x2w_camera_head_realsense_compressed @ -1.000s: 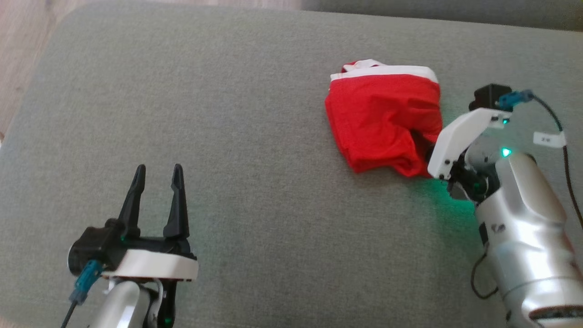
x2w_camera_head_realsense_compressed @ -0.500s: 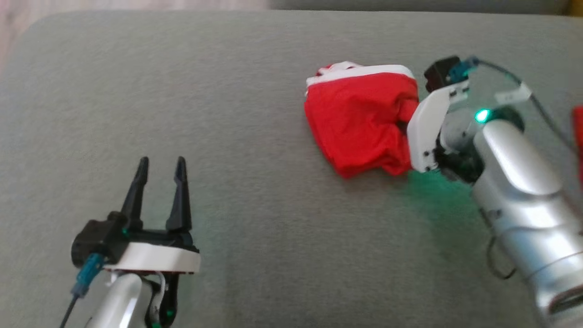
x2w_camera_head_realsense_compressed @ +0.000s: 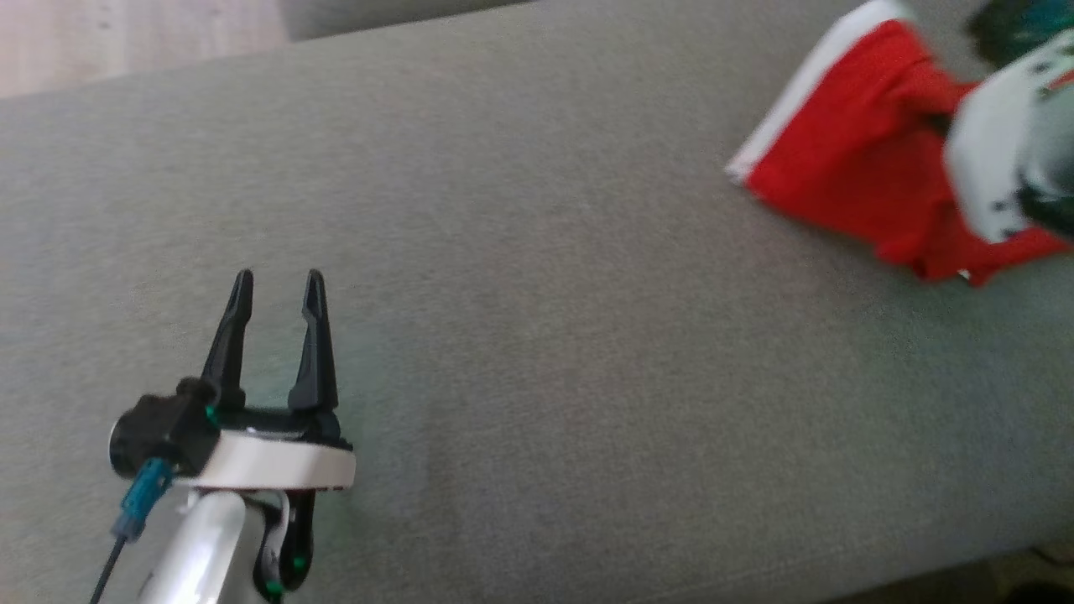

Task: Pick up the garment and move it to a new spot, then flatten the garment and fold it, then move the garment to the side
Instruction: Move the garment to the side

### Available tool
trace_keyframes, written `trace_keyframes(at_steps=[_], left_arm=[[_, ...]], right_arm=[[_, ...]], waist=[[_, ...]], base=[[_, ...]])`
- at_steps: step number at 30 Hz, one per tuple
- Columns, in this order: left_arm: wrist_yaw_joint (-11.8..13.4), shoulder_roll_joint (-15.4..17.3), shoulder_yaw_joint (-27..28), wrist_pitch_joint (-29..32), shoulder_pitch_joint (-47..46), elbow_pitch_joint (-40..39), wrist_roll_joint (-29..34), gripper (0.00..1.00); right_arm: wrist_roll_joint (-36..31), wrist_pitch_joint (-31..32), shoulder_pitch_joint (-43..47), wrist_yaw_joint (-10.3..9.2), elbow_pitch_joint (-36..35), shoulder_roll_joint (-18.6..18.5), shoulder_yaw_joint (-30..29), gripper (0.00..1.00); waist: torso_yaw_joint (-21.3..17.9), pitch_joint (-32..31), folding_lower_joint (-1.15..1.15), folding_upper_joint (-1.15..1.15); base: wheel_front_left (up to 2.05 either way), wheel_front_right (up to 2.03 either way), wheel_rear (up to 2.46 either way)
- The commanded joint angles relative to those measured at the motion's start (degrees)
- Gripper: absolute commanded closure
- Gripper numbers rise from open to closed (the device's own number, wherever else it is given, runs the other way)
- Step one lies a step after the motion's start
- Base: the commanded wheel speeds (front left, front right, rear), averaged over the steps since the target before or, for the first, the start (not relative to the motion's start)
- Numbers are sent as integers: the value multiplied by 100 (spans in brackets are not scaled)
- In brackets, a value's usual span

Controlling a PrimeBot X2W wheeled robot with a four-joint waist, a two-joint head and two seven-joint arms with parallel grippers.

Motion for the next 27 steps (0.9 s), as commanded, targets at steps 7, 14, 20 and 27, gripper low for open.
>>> trace_keyframes(at_steps=[7,14,20,27], left_arm=[[-30,210,77,96,-540,-233,121,0],[-22,294,35,194,-676,-342,168,0],[-15,361,1,283,-809,-424,195,0],[-20,401,-29,310,-846,-408,195,0]], right_arm=[[-395,-1264,-216,39,566,-647,-42,100],[-819,-1582,-256,39,1531,-629,-376,100],[-1385,-1940,-393,39,2882,-96,-1534,93],[-2288,-2339,-589,39,3746,450,-2473,0]], waist=[[-344,549,0,0],[-348,824,0,0],[-310,1053,0,0],[-284,1026,0,0]], base=[[0,0,0],[0,0,0],[0,0,0],[0,0,0]])
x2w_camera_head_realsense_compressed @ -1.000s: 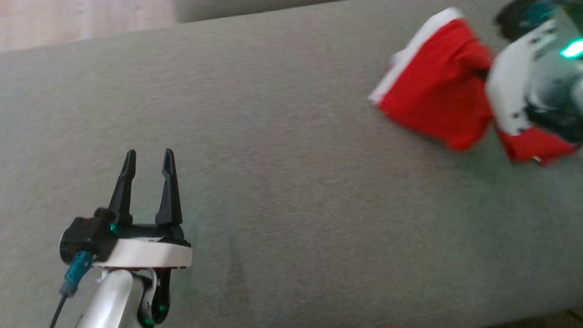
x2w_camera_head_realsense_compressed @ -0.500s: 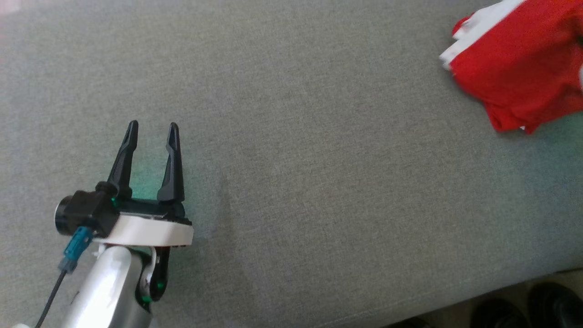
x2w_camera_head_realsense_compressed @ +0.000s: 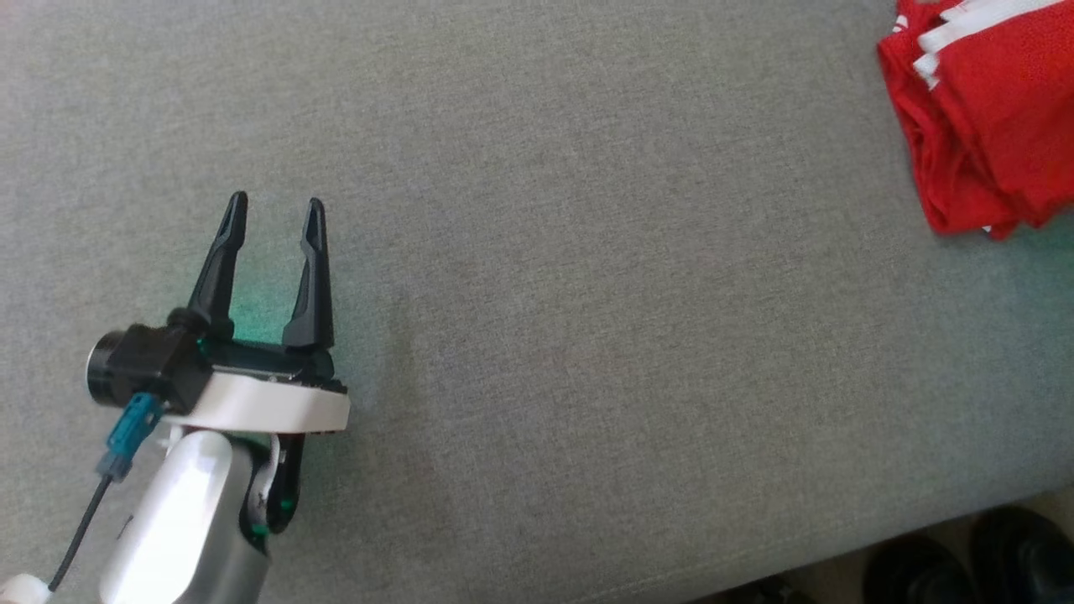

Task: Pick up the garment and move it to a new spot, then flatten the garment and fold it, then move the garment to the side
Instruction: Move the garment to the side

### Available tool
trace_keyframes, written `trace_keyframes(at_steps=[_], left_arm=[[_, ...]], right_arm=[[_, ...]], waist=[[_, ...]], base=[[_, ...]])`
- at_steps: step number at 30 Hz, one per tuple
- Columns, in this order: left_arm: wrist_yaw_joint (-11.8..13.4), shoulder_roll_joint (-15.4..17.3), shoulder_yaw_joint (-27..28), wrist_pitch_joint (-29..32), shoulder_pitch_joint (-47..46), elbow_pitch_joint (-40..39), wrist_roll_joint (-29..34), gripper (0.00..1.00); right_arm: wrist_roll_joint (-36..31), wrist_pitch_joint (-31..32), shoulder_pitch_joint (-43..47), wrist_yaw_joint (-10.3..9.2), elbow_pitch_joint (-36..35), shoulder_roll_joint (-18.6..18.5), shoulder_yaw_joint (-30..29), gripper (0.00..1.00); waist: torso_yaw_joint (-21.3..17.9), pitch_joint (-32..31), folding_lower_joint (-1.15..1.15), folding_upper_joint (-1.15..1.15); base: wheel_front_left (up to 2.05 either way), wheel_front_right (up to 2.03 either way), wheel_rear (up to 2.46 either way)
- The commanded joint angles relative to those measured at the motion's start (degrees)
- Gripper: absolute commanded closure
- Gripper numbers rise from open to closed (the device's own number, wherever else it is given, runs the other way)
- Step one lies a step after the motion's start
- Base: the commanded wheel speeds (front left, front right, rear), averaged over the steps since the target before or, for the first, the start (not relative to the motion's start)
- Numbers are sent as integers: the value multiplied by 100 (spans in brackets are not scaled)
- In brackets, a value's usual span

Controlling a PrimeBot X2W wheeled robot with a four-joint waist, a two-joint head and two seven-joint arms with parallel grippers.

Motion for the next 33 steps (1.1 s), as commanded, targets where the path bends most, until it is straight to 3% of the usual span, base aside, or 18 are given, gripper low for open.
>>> trace_keyframes(at_steps=[1,7,12,17,23,28,33], left_arm=[[-14,141,137,-1,-146,-179,29,0],[16,104,151,-80,33,-90,-49,0],[82,-17,280,-223,412,77,-229,0],[150,-130,429,-308,806,261,-350,0],[211,-181,688,-350,1234,388,-452,0],[201,-163,843,-360,1535,420,-478,0],[149,-89,933,-363,1790,451,-474,0]], right_arm=[[-94,-76,-68,39,-54,-107,-54,0],[-663,-218,23,39,305,280,-727,0],[-491,-1161,505,39,-156,986,-1065,0],[-146,-2116,1387,39,-996,1400,-972,0],[248,-2751,2728,39,-2192,1659,-921,0],[161,-2866,3835,39,-3116,1907,-1192,0],[-56,-2474,4588,39,-3967,2235,-1322,0]], waist=[[6,-47,0,0],[0,-426,0,0],[84,-1042,0,0],[311,-1582,0,0],[622,-2029,0,0],[885,-2291,0,0],[985,-2423,0,0]], base=[[0,0,0],[0,0,0],[0,0,0],[0,0,0],[0,0,0],[0,0,0],[0,0,0]])
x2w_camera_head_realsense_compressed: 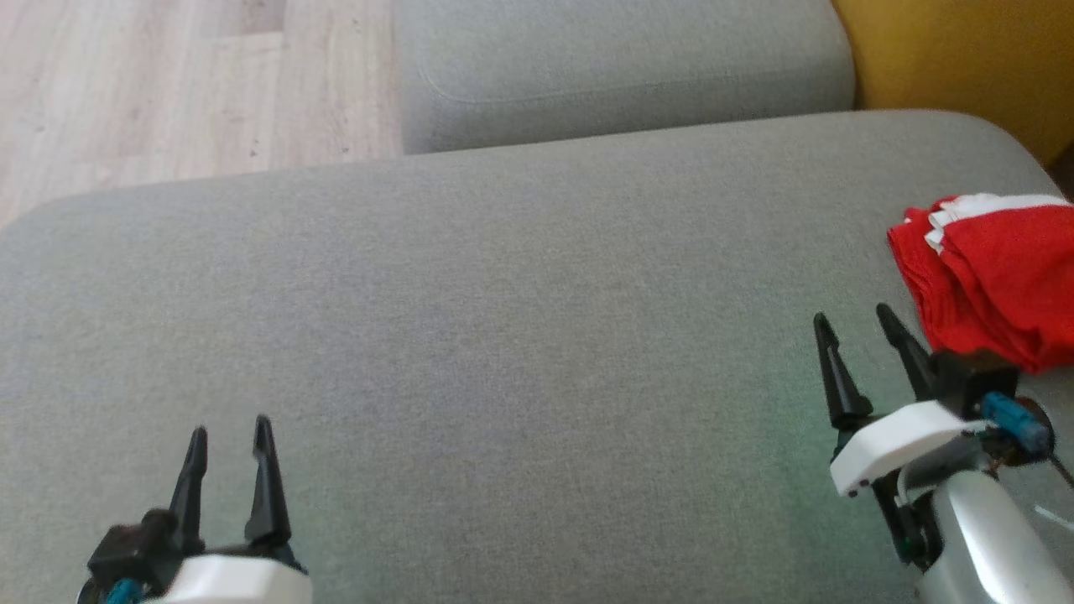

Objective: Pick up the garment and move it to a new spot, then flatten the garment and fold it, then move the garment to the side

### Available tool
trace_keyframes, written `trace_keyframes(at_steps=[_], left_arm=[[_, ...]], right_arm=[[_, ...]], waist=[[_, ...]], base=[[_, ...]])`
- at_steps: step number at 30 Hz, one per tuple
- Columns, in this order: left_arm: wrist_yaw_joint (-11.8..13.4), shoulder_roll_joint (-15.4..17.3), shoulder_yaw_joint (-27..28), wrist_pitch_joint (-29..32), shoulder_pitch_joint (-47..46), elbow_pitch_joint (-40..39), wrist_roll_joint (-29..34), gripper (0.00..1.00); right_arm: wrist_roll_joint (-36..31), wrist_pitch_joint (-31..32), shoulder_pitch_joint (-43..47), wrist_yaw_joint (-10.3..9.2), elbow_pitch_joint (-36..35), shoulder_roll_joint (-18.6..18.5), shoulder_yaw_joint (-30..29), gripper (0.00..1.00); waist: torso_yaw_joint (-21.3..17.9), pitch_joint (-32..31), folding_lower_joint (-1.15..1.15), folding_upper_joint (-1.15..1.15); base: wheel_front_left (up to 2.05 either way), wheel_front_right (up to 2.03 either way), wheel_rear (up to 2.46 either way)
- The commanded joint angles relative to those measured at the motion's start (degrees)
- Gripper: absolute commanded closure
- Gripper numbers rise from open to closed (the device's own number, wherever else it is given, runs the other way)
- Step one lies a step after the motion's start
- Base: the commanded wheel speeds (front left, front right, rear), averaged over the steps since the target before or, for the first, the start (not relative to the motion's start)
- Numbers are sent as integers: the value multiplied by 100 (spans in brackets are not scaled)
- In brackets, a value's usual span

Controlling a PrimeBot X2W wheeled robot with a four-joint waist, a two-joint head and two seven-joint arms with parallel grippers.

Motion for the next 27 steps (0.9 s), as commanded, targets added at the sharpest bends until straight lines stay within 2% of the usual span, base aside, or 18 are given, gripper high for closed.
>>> trace_keyframes(at_steps=[1,14,27], left_arm=[[-20,130,295,-69,-136,-132,-9,0],[-87,85,259,-71,-59,-88,56,0],[-108,78,208,-72,-110,-68,46,0]], right_arm=[[-90,121,-34,39,-440,35,12,0],[-421,893,769,39,-1749,427,-448,0],[-459,1071,896,39,-1999,489,-496,0]], waist=[[71,-86,1,0],[52,-137,1,0],[41,-98,1,0]], base=[[0,0,0],[0,0,0],[0,0,0]])
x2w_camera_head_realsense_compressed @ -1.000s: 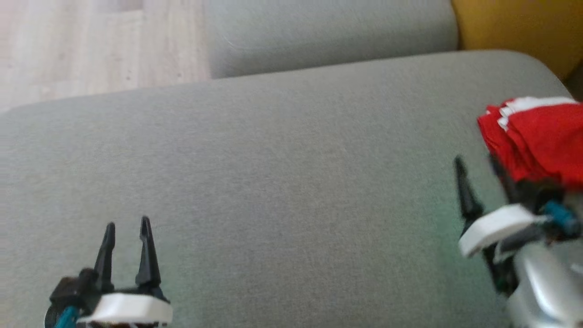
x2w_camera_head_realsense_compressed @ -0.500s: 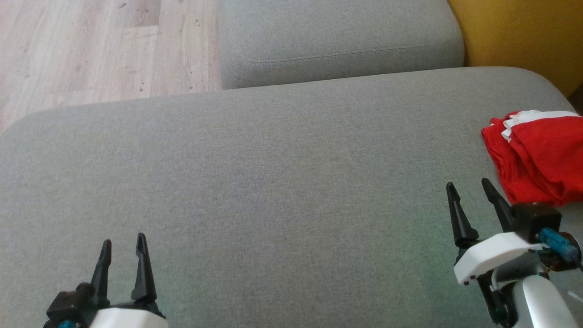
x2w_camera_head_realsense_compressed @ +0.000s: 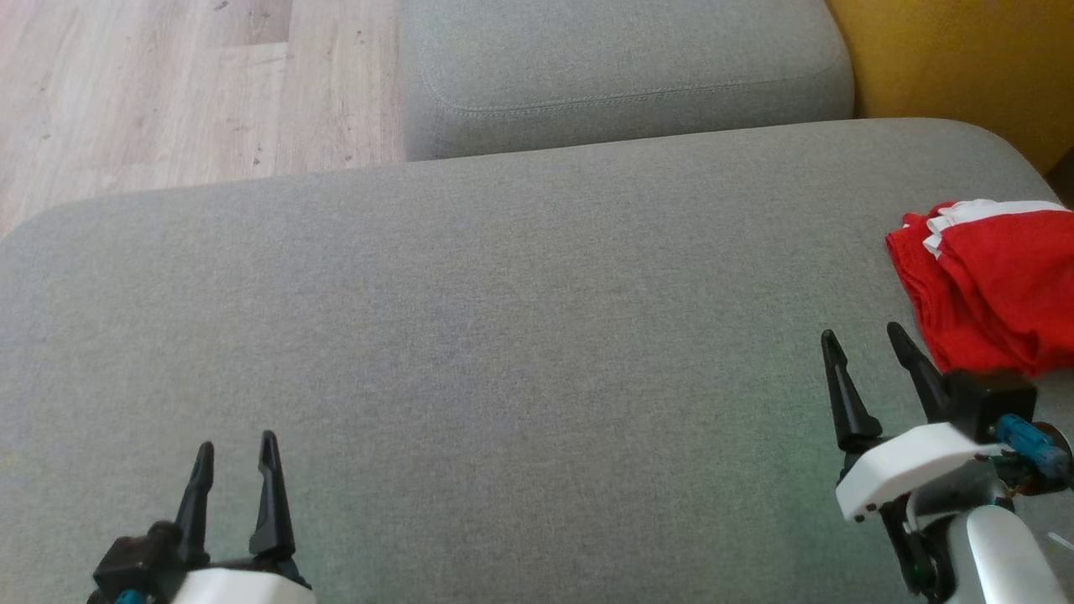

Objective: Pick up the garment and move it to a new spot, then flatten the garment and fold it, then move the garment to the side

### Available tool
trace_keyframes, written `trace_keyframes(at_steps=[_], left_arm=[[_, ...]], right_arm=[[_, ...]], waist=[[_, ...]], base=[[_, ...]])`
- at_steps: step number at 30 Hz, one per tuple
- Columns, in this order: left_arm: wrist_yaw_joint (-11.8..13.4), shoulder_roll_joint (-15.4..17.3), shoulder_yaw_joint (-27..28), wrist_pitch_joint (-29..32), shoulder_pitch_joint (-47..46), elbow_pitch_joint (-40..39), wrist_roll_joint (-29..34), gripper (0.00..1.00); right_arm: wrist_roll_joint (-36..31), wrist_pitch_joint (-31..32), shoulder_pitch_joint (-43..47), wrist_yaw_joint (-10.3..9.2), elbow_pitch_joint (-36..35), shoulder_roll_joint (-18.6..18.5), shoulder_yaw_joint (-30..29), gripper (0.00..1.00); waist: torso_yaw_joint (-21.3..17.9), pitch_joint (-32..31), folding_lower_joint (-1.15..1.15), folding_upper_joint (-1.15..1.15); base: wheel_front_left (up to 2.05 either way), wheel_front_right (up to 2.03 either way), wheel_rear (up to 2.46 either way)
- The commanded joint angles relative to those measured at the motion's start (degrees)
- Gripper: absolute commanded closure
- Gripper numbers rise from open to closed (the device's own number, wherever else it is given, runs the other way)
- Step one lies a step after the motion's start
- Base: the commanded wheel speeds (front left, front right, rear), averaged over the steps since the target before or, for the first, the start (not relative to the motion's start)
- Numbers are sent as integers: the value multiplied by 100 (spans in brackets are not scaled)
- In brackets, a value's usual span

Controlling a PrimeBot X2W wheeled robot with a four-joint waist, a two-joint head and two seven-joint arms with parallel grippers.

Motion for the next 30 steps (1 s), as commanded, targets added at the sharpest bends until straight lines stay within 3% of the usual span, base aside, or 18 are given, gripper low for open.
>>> trace_keyframes(at_steps=[1,5,6,12,30], left_arm=[[-23,64,191,-72,-295,-133,29,0],[-38,51,188,-72,-293,-138,-9,0],[-31,-6,-25,0,-2,0,-7,100],[-29,-204,-86,14,220,506,-9,100],[-163,-323,183,296,51,454,-864,100]], right_arm=[[-37,-5,-78,39,-242,9,94,0],[-25,-1,-66,39,-265,14,105,0],[0,0,2,0,-25,7,1,100],[7,6,280,-2,567,27,47,100],[1148,64,193,3,554,66,-69,100]], waist=[[-1,2,0,0],[-5,-1,0,0],[-5,0,0,0],[-5,1,0,0],[32,20,0,0]], base=[[0,0,0],[0,0,0],[0,0,0],[0,0,0],[0,0,0]])
